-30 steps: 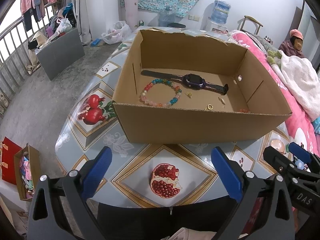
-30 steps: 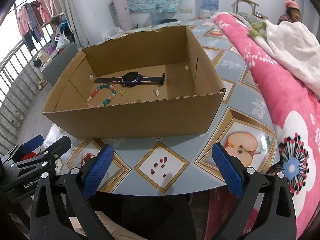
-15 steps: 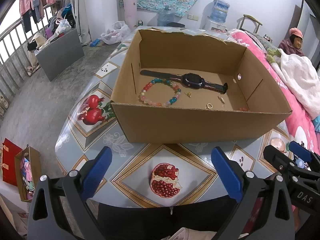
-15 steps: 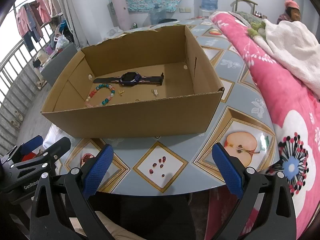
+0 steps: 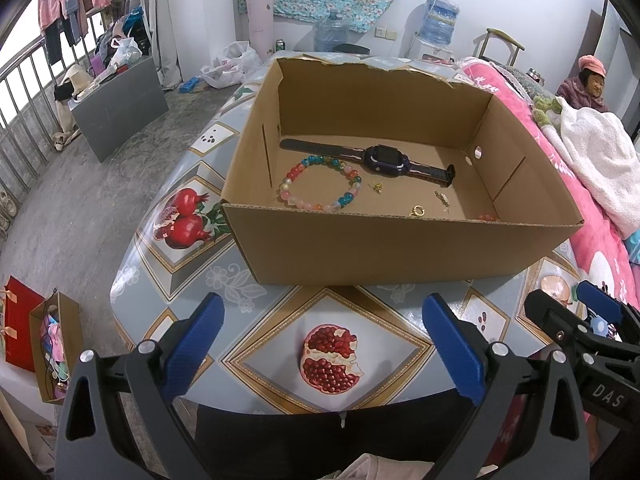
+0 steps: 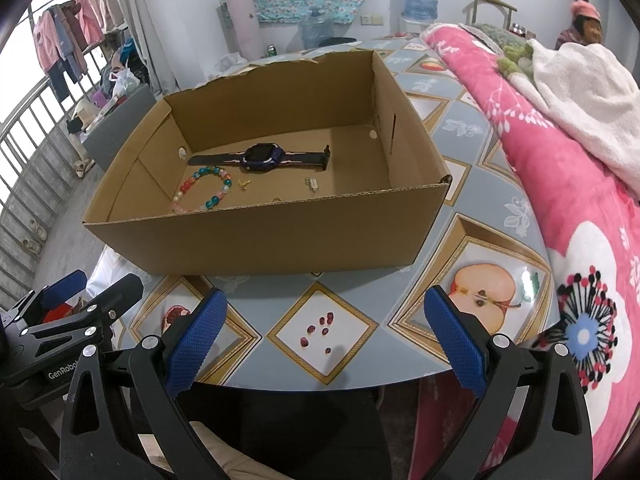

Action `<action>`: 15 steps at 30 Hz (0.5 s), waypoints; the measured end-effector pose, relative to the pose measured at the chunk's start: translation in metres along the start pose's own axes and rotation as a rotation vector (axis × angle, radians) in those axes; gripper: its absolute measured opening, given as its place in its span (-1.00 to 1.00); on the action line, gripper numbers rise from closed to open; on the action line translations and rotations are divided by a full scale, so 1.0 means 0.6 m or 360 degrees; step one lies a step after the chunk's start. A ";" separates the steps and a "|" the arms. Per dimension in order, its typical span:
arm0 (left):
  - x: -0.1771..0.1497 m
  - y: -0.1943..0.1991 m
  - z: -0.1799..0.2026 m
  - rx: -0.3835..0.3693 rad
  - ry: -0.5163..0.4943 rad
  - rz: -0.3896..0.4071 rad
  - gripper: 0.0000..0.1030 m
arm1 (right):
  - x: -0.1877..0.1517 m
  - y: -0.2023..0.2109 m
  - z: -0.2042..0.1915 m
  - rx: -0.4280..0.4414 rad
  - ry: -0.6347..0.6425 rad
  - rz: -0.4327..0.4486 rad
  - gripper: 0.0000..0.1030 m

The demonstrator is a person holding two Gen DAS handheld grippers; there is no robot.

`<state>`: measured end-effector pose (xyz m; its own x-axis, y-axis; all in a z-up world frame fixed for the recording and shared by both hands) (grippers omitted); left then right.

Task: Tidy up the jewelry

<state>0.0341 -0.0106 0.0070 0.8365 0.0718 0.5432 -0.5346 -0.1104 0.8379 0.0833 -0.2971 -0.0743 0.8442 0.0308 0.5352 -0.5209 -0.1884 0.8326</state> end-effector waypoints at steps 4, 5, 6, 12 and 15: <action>0.000 -0.001 0.000 -0.0001 0.0001 0.0001 0.89 | 0.000 0.000 -0.001 -0.0001 0.0000 0.0000 0.84; 0.000 -0.001 0.001 -0.0001 0.0000 0.0000 0.89 | 0.000 0.000 -0.001 -0.0001 -0.0001 0.0000 0.84; 0.000 -0.001 0.001 0.0000 0.0000 0.0000 0.89 | 0.000 0.000 -0.001 0.0000 -0.0001 0.0000 0.84; 0.000 0.000 0.001 -0.0001 0.0000 -0.0001 0.89 | 0.001 0.000 -0.002 0.0004 -0.0002 -0.0003 0.84; -0.001 -0.001 0.002 -0.0001 -0.0002 -0.0001 0.89 | 0.002 0.001 -0.004 0.0010 -0.0002 -0.0004 0.84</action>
<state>0.0342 -0.0117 0.0062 0.8371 0.0708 0.5425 -0.5340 -0.1099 0.8383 0.0836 -0.2948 -0.0729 0.8458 0.0300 0.5327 -0.5178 -0.1943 0.8331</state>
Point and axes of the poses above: each gripper's, at about its wrist camera, not at the fingertips, and y roughly against the way its jaws point, z to its right, x to its top, the point moved 4 cm from there along -y, roughly the way its jaws point, and after that the axes turned 8 degrees about x, right-handed, at the moved point
